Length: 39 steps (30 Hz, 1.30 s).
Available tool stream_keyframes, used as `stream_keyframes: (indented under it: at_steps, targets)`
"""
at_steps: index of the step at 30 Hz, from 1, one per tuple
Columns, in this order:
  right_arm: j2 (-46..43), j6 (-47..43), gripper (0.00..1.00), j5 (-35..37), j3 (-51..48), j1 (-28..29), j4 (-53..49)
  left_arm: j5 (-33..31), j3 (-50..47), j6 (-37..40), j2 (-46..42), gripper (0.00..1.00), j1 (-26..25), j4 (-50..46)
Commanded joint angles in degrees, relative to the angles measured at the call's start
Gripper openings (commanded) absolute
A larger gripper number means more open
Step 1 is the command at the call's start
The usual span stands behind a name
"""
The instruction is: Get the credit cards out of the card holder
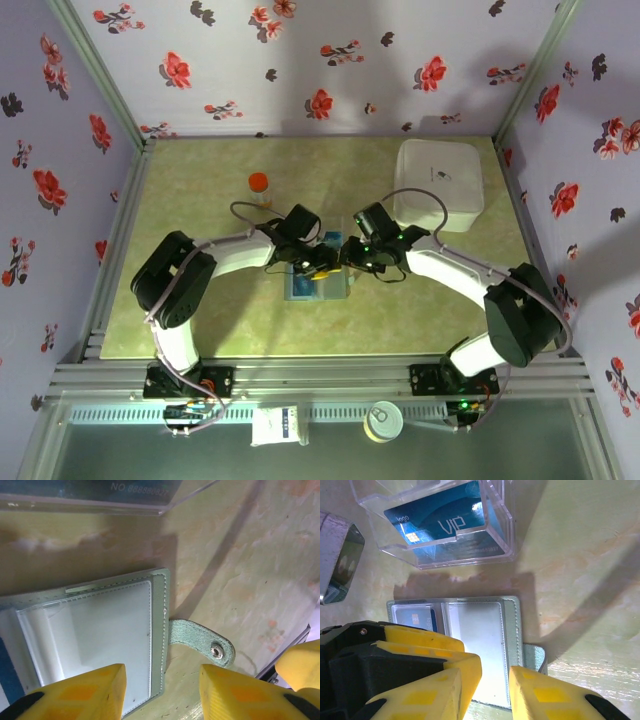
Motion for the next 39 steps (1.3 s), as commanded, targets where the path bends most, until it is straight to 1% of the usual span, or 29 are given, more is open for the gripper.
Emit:
stream_keyframes:
  at_steps: [1,10,17,23,30,35,39]
  targets:
    - [-0.82,-0.35,0.31,0.08,-0.91,-0.34,-0.19,0.3,1.18,1.06,-0.02,0.42,-0.2,-1.19]
    - [1.71,1.71,0.29,-3.2,-1.01,0.49,3.89,-2.67,-3.0,1.84,-6.1,0.35,2.5,-1.92]
    - [5.99,2.41,0.28,-4.28,1.3,3.03,5.53,-4.43,-8.27,2.61,-12.42,0.29,6.41,-2.71]
    - [10.46,3.29,0.27,-6.16,2.45,5.27,8.48,-5.83,-12.14,4.47,-15.88,0.25,9.85,-6.22]
    - [14.55,4.46,0.25,-9.0,3.16,7.01,13.39,-6.35,-15.32,4.94,-16.99,0.18,11.76,-6.86]
    - [16.53,4.18,0.23,-10.19,4.33,7.46,14.02,-5.09,-15.66,4.84,-15.58,0.13,11.78,-5.44]
    - [16.98,4.04,0.23,-10.37,4.61,7.56,14.2,-4.09,-15.7,4.92,-14.3,0.1,11.8,-4.83]
